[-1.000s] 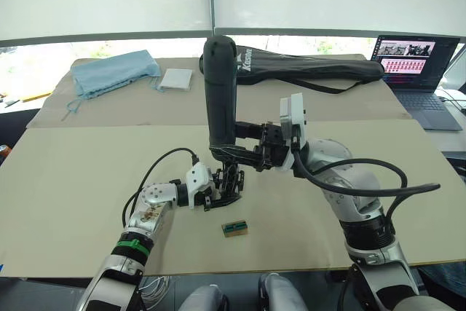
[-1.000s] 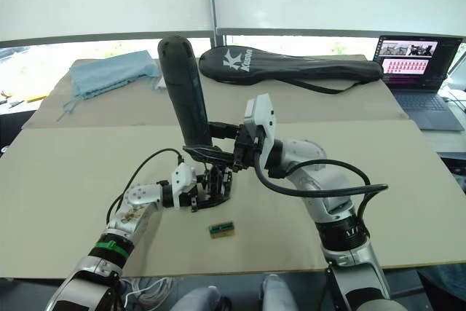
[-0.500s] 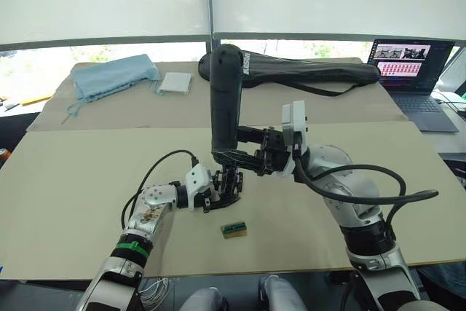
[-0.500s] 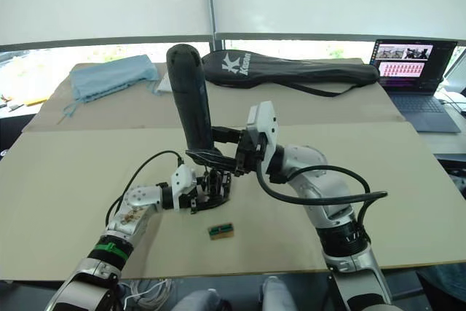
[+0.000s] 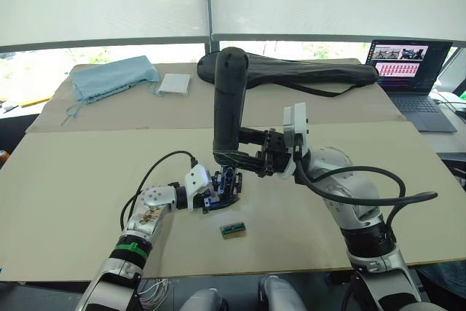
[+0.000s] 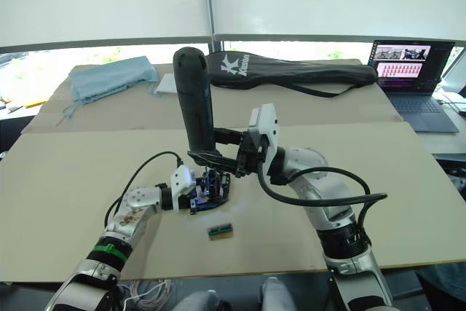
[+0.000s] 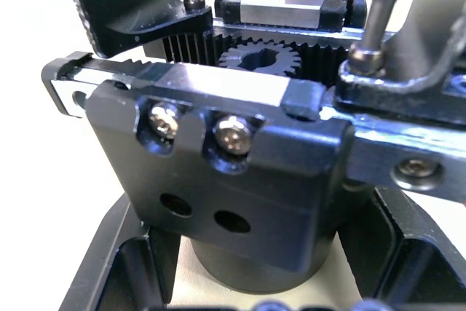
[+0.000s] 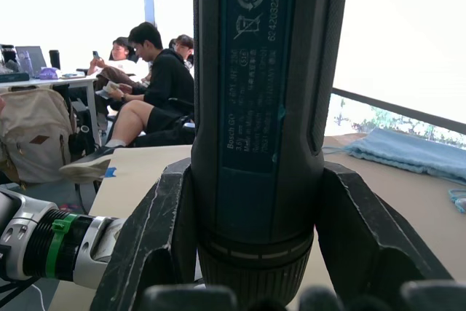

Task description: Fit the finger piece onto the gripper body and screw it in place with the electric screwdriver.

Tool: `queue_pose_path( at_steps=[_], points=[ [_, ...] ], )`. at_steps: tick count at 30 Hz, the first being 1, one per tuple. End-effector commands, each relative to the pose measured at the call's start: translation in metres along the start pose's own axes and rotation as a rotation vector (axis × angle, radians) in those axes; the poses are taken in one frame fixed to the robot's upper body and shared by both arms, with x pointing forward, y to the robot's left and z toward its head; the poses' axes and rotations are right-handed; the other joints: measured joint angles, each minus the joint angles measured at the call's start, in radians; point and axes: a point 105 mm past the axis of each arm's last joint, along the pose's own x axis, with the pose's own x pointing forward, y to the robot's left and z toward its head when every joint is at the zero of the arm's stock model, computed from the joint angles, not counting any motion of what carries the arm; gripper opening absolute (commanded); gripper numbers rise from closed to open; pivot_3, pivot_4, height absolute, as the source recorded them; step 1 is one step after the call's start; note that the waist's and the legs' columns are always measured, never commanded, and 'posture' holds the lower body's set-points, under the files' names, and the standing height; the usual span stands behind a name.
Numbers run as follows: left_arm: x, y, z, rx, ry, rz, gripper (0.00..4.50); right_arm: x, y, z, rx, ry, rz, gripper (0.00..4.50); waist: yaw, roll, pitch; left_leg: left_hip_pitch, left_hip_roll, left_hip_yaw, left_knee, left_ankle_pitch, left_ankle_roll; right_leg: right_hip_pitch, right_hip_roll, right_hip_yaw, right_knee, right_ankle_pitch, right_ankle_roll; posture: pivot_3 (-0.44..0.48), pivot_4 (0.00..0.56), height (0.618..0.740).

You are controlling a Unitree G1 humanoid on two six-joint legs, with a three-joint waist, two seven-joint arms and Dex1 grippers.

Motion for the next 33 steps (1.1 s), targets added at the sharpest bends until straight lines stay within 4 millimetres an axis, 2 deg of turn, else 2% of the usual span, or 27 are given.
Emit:
queue_pose_path(
  at_steps=[1,7,13,20,25,33],
  points=[
    [-0.002,-0.003,-0.002,-0.017,0.010,-0.009,2.43,-0.008,-0.003,-0.040,0.101,0.151,-0.031,1.90,0.000,0.000,0.000,0.000,0.000,0.000,0.000,0.000,0.000,0.000,0.000,0.000,0.000,0.000,0.000,0.000,0.150,0.740],
    [-0.002,-0.004,-0.002,-0.019,0.009,-0.008,2.43,-0.003,-0.003,-0.024,0.067,0.106,-0.001,1.90,0.000,0.000,0.000,0.000,0.000,0.000,0.000,0.000,0.000,0.000,0.000,0.000,0.000,0.000,0.000,0.000,0.150,0.740],
    [-0.002,-0.004,-0.003,-0.026,0.011,-0.005,2.43,0.002,-0.005,0.014,-0.014,0.012,0.054,1.90,0.000,0.000,0.000,-0.001,0.000,0.000,-0.001,0.000,0.000,-0.001,0.000,0.000,0.000,0.000,0.000,0.000,0.150,0.740],
    [-0.001,-0.003,-0.005,-0.031,0.016,-0.001,2.43,-0.002,-0.002,0.057,-0.082,-0.099,0.126,1.90,0.001,0.000,0.001,-0.005,0.000,0.000,-0.001,0.000,0.000,-0.004,0.000,0.000,-0.001,0.000,0.000,0.000,0.150,0.740],
    [-0.001,-0.004,-0.006,-0.032,0.023,-0.001,2.43,-0.006,-0.001,0.070,-0.106,-0.161,0.146,1.90,0.001,0.000,0.002,-0.010,0.000,0.000,0.000,0.000,0.000,-0.007,0.000,-0.001,-0.001,0.000,0.000,0.000,0.150,0.740],
    [-0.001,-0.006,-0.008,-0.041,0.038,-0.009,2.43,-0.009,0.001,0.078,-0.115,-0.215,0.163,1.90,0.002,0.000,0.002,-0.009,0.000,0.000,0.000,0.000,0.000,-0.007,0.000,0.000,-0.001,0.000,0.000,0.000,0.150,0.740]
  ],
)
